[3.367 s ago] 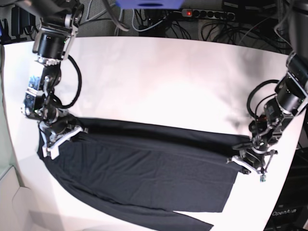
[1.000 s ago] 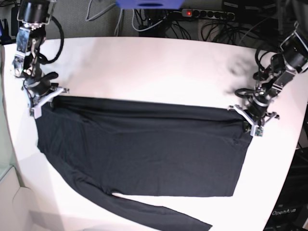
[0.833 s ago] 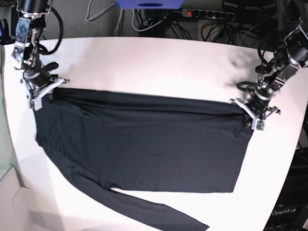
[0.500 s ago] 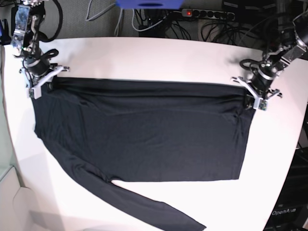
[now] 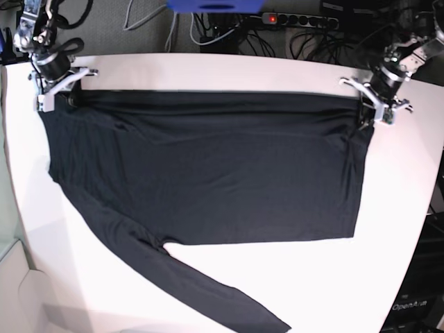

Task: Fold the T-shirt properly
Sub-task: 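Pull the collar edge with both grippers to the table's edge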

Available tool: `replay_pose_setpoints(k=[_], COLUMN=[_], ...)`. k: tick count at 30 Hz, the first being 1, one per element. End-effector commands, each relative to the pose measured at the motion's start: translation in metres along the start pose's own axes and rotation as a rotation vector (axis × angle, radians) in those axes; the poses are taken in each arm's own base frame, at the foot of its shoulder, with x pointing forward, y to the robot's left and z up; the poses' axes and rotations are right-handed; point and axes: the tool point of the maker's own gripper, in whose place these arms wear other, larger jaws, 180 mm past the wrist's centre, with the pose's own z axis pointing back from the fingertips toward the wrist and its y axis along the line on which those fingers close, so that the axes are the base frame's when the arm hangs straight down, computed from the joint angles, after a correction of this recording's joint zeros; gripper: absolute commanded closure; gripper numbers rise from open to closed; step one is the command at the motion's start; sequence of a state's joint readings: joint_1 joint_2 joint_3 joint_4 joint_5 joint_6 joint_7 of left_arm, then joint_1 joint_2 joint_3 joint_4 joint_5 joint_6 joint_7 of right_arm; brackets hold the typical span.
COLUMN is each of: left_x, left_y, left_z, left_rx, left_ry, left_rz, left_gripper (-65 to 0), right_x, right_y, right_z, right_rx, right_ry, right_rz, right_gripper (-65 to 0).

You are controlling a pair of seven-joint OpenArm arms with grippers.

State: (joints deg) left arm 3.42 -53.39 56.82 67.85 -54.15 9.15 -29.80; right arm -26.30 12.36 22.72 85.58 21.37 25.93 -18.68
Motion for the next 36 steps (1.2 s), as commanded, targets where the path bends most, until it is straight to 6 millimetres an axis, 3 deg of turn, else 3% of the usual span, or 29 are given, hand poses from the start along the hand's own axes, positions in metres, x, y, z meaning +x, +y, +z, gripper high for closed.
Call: replay_pose_setpoints(k=[1, 10, 17, 23, 31, 36], left_x=[-0.106, -0.115, -0.119, -0.128, -0.135, -0.128], left_y=[-0.013, -0.012, -0.009, 0.002, 0.003, 0.006], left_z=[0.043, 0.053, 0.057, 0.066, 0.084, 0.081], left_rx=[-0.029, -0.026, -0.022, -0.001, -0.004, 0.001], left_ry=[0.474, 0.495, 0.51, 0.537, 0.519, 0.485], left_rz=[0.032, 0.028, 0.021, 0.005, -0.003, -0.007], left_gripper=[0.0, 0.0, 0.0, 0.0, 0.0, 0.0], right_x=[-0.038, -0.044, -0.026, -0.042, -0.038, -0.032], right_y=[-0.009, -0.006, -0.012, -0.012, -0.007, -0.003], right_z=[0.008, 0.012, 0.027, 0.036, 0.036, 0.033], right_rx=[-0.034, -0.033, -0.075, -0.077, -0.073, -0.064], right_ry=[0.161, 0.157, 0.101, 0.138, 0.121, 0.106], right_rz=[0.042, 0.027, 0.028, 0.024, 0.02, 0.022], right_gripper=[0.0, 0.0, 0.0, 0.0, 0.0, 0.0])
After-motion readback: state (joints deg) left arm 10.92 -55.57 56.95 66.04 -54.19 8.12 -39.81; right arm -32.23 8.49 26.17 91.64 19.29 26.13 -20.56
